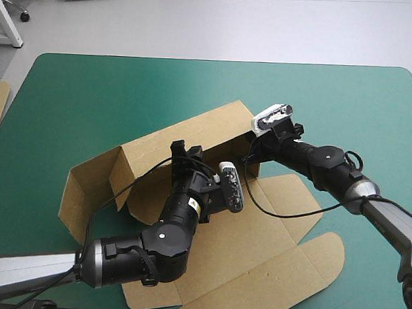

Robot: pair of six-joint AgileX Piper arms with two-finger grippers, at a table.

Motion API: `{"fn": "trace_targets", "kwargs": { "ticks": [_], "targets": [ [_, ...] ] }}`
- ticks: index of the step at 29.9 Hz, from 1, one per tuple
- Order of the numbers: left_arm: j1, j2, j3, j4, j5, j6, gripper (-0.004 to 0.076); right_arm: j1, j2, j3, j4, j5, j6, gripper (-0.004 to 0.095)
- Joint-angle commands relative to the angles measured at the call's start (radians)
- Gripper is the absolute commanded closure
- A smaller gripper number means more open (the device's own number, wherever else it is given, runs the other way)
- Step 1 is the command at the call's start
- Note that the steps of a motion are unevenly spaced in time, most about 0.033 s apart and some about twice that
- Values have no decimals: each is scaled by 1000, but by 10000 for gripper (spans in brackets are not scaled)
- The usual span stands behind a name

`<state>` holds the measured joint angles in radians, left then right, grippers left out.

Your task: Fold the box

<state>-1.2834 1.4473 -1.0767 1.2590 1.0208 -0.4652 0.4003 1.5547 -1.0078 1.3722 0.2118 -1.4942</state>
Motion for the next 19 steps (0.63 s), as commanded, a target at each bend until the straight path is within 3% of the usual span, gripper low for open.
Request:
{"fn": "trace_targets", "kwargs": {
  "ticks": [1,4,5,13,19],
  "targets": [
    [-17,-28,-107,93,96,-21,452,5,-36,-27,7,31,0,921],
    [7,-38,-159,139,100,-21,702,5,-36,-27,-1,31,16,921],
    [27,-42,-174,133,91,-15,735,5,-36,-27,-19,31,38,921],
    [382,-85,-275,-69,23,93,730,1,-98,-27,-254,-11,269,921],
    [743,-119,-281,-295,-99,183,730,-49,-184,-30,-541,56,604,921]
  ]
}}
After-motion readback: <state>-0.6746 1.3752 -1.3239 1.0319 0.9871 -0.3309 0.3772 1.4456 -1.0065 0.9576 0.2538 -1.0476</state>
